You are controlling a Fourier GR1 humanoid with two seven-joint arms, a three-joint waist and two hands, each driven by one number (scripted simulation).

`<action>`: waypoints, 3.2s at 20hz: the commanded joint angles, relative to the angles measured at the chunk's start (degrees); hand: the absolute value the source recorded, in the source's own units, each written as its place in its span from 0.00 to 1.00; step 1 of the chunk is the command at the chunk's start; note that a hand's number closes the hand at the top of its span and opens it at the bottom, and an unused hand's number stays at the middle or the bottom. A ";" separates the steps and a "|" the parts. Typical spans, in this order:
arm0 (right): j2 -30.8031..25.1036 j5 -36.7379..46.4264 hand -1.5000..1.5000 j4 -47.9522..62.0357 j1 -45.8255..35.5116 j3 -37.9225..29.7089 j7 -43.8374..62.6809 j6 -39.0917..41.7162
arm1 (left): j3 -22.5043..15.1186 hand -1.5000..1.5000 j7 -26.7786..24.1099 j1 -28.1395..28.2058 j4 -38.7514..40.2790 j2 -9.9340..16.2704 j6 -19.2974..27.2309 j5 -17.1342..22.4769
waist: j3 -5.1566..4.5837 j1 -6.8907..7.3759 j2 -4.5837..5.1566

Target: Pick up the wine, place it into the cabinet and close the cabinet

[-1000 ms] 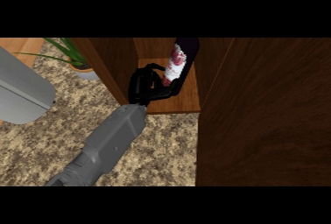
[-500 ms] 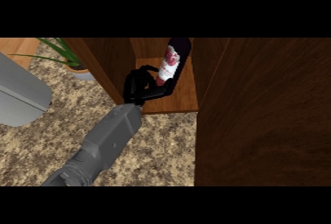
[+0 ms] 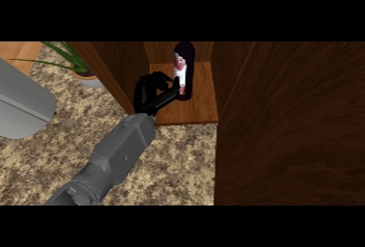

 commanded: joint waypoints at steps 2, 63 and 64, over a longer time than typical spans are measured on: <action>0.17 1.45 0.00 -0.15 -0.86 0.57 0.34 -0.75 | 1.87 0.00 -5.60 0.24 1.12 0.14 0.21 -0.33 | 0.25 0.98 -0.50; -2.08 1.39 1.00 -16.68 5.69 30.70 20.44 4.77 | 4.35 0.00 12.46 82.72 -114.55 40.55 8.07 -12.32 | 0.24 3.88 -1.55; -1.21 1.20 1.00 -18.30 0.82 30.17 25.29 1.63 | 7.49 0.00 12.62 81.95 -112.95 41.19 5.78 -9.90 | 0.17 4.07 -1.51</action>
